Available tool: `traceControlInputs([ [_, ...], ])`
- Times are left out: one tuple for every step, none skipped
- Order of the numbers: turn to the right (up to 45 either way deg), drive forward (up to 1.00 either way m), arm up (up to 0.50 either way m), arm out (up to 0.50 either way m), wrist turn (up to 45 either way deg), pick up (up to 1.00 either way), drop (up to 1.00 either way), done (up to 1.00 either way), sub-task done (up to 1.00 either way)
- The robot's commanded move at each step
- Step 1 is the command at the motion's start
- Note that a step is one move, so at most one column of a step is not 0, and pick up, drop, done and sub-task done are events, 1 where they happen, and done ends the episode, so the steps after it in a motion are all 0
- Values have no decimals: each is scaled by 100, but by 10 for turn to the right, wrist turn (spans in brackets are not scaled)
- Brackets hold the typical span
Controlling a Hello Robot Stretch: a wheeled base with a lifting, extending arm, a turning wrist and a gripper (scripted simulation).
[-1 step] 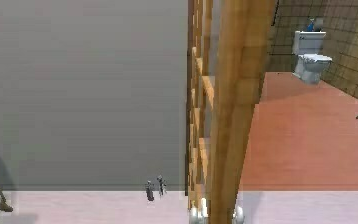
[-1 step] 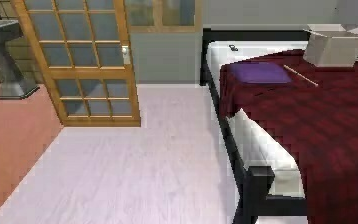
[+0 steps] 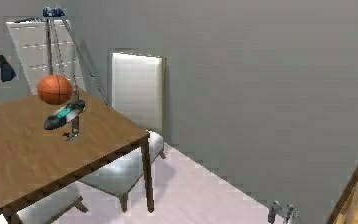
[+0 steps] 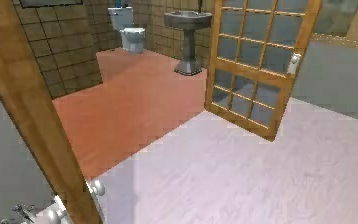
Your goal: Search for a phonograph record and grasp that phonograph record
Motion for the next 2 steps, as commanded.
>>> traceControlInputs([
  [-450,0,0,0,0,0,0,0,0],
  [-240,0,0,0,0,0,0,0,0],
])
